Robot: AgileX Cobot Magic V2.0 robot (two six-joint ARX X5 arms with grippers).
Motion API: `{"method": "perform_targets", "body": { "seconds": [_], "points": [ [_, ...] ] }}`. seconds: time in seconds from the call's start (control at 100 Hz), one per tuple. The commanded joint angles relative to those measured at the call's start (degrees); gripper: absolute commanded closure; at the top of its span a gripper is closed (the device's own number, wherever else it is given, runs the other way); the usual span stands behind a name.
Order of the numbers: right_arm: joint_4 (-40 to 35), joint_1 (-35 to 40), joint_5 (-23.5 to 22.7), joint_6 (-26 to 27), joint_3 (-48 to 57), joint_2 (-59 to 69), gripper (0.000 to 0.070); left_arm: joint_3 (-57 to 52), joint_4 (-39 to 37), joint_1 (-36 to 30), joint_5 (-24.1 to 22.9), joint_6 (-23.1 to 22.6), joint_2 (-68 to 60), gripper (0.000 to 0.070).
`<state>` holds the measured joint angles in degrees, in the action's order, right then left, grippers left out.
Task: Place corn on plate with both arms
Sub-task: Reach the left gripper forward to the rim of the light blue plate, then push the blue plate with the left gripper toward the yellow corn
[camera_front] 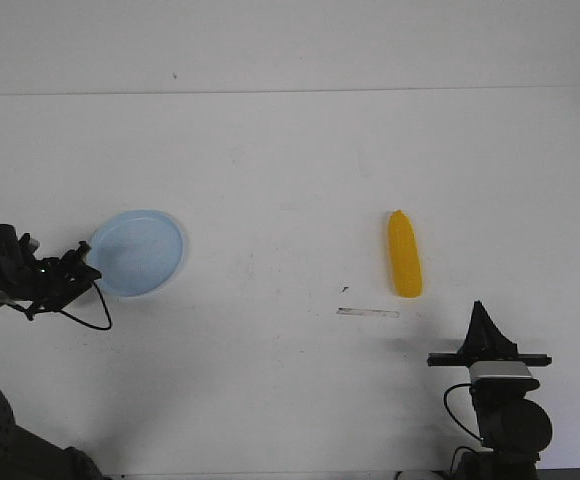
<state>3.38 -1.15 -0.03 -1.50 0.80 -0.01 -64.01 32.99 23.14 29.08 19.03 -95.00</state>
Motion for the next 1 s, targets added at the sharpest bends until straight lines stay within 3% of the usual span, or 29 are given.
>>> {"method": "perform_targets", "body": {
  "seconds": [0.0,0.99],
  "points": [
    [0.7,0.1,0.0,0.2,0.0,0.1,0.0692,-0.1,-0.9,0.2,0.5,-0.6,-0.9,0.0522],
    [0.7,0.1,0.0,0.2,-0.1,0.1,0.0693,1.0,-6.1,-3.3,0.5,-0.4,-2.9,0.0543]
  ]
}}
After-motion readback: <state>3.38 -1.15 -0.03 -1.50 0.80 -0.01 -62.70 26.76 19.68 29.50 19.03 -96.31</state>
